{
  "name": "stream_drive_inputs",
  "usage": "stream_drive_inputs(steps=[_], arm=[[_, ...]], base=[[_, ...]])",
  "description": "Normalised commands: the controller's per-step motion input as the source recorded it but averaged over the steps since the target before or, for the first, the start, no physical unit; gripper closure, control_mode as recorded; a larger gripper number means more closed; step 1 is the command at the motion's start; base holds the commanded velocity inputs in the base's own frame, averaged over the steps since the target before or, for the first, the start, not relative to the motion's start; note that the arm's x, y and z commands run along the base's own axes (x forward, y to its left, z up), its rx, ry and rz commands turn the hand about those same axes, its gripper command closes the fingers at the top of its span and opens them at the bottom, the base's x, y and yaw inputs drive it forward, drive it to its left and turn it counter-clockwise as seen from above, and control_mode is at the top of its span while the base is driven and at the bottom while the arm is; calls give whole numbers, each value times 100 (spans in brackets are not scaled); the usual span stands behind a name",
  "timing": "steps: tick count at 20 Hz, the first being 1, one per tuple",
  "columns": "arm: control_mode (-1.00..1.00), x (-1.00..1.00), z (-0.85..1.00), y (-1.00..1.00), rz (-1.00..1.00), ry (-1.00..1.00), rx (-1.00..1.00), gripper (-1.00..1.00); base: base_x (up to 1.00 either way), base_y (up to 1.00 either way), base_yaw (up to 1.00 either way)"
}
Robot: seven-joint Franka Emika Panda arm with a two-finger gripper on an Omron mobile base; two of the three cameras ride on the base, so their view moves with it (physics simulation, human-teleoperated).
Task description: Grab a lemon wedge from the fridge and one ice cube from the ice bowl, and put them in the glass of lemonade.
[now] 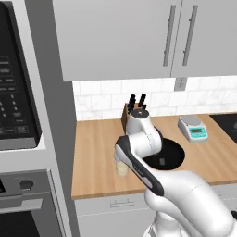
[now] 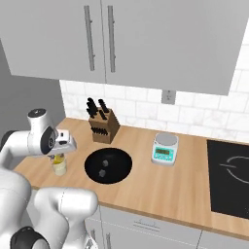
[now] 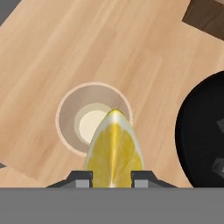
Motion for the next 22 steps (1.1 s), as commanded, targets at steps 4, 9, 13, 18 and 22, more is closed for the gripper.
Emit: stream_drive_inputs(steps=[4,9,13,18,22], arm=[[-100,2,2,6,2,0,0,100],[-100,11,10,20,4,0,0,100],[-100,11,0,13,4,0,0,100],[-100,1,-2,14,6,-4,7,100],[-100,2,-10,0,6,0,5,100]], base=[[0,0,0],[0,0,0],[0,0,0],[0,0,0],[0,0,0]])
